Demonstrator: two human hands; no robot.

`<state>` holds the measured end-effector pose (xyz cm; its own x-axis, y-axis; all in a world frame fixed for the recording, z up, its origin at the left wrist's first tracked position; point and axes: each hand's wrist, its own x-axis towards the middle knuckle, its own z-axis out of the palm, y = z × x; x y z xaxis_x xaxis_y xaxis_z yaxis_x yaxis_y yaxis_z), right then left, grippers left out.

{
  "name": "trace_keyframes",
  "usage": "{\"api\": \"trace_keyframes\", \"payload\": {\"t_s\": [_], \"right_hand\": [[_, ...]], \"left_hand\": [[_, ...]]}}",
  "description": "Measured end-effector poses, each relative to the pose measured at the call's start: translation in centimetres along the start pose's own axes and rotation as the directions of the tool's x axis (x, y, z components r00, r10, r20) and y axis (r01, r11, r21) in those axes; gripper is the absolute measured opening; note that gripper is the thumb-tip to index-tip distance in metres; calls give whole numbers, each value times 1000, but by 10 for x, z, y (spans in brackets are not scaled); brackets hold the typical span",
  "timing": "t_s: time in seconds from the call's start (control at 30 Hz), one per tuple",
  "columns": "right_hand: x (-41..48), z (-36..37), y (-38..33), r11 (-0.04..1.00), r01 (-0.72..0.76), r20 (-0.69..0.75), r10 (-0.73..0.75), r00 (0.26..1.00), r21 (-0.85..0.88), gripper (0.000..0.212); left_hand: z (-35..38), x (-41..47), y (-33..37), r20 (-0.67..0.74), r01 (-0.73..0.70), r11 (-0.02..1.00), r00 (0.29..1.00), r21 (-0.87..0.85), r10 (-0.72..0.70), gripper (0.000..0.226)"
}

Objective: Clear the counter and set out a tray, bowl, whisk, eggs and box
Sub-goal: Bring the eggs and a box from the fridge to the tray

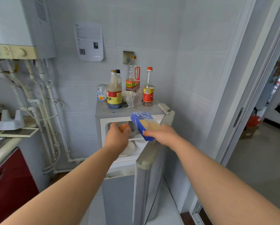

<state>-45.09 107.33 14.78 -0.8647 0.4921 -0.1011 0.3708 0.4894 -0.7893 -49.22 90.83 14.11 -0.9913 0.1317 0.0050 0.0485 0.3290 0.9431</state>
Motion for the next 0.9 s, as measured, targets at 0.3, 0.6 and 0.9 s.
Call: {"api": "trace_keyframes", "payload": {"t_s": [0.3, 0.6, 0.9], "right_hand": [[20, 37, -27, 991, 75, 106, -63, 992, -113, 80], [63, 53, -49, 971, 186, 151, -164, 975, -150, 65], [103, 69, -60, 942, 248, 119, -226, 967, -226, 72]], "left_hand": [[-31, 22, -15, -88, 23, 999, 996, 25, -21, 53], [-32, 69, -26, -268, 85, 995, 959, -48, -95, 59], [-27, 125, -29, -382, 116, 992, 916, -45, -125, 63]]}}
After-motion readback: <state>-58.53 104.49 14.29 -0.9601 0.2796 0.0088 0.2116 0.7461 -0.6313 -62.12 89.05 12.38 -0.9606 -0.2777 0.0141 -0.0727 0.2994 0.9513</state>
